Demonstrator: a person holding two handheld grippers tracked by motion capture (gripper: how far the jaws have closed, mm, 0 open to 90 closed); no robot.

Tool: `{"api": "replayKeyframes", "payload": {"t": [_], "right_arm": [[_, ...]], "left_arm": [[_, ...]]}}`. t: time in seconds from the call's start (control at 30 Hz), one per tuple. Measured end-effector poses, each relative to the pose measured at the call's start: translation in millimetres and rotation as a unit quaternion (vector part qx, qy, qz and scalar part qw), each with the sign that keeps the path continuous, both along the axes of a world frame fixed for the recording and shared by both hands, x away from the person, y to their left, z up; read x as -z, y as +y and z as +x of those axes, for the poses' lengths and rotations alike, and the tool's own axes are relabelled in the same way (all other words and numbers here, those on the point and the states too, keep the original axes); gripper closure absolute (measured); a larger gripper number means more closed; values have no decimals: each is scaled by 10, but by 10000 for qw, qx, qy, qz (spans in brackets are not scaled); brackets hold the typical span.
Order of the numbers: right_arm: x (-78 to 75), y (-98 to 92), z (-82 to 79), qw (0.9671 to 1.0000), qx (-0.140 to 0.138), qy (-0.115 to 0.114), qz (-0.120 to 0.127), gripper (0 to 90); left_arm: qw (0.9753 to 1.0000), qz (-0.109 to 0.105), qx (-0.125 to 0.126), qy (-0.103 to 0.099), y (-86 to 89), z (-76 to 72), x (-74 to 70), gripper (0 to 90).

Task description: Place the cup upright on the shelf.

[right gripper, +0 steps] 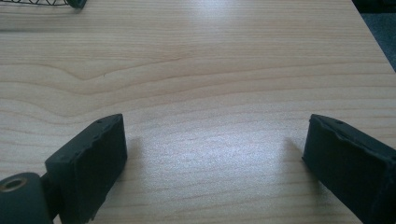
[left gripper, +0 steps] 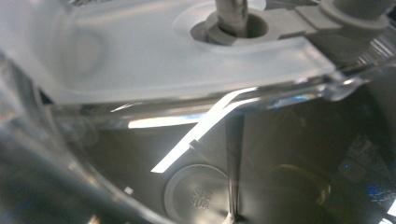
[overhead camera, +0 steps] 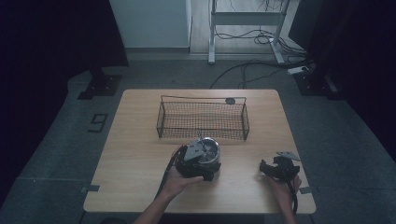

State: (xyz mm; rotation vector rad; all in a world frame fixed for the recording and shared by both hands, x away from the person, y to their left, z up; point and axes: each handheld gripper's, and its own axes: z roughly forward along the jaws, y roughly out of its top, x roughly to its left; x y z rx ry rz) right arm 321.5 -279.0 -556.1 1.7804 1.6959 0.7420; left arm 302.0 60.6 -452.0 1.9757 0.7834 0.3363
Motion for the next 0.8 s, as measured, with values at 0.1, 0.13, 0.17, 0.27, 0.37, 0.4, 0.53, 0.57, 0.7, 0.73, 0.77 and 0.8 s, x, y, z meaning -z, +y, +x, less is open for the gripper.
{"api": "replayKeyframes", "payload": {"t": [0.1,0.13,0.17,0.27,0.37,0.4,0.53,0.57,0.7,0.73,0.77,0.8], "right_arm": [[0,0,0,10000,1,-1,-1,62],[0,-1,0,10000,-1,-2,-3,62],[0,-1,0,10000,-1,-2,-3,62],[0,-2,0,10000,-2,-2,-5,63],[0,-1,-1,10000,-3,-3,-5,63],[0,-1,-1,10000,-3,-4,-5,64],[0,-1,0,10000,1,-4,0,64],[0,-1,0,10000,2,-4,1,64],[0,0,0,10000,5,-4,3,64],[0,0,0,10000,10,-7,6,65],[0,0,0,10000,10,-7,6,65],[0,-2,0,10000,5,-10,3,66]], "left_arm": [[10000,1,-61,11,21,14,-19,36],[10000,3,-83,15,26,20,-25,36],[10000,3,-83,15,26,20,-25,36],[9999,-6,-160,30,43,43,-53,36],[9997,-9,-241,21,52,71,-97,36],[9996,-12,-289,21,54,89,-125,36],[9990,47,-446,-62,49,130,-215,36],[9989,53,-466,-71,47,135,-231,36],[9988,52,-475,-73,39,149,-272,37],[9987,79,-489,-87,31,158,-286,37],[9987,79,-489,-87,31,158,-286,37],[9987,97,-500,-95,29,166,-293,37]]}}
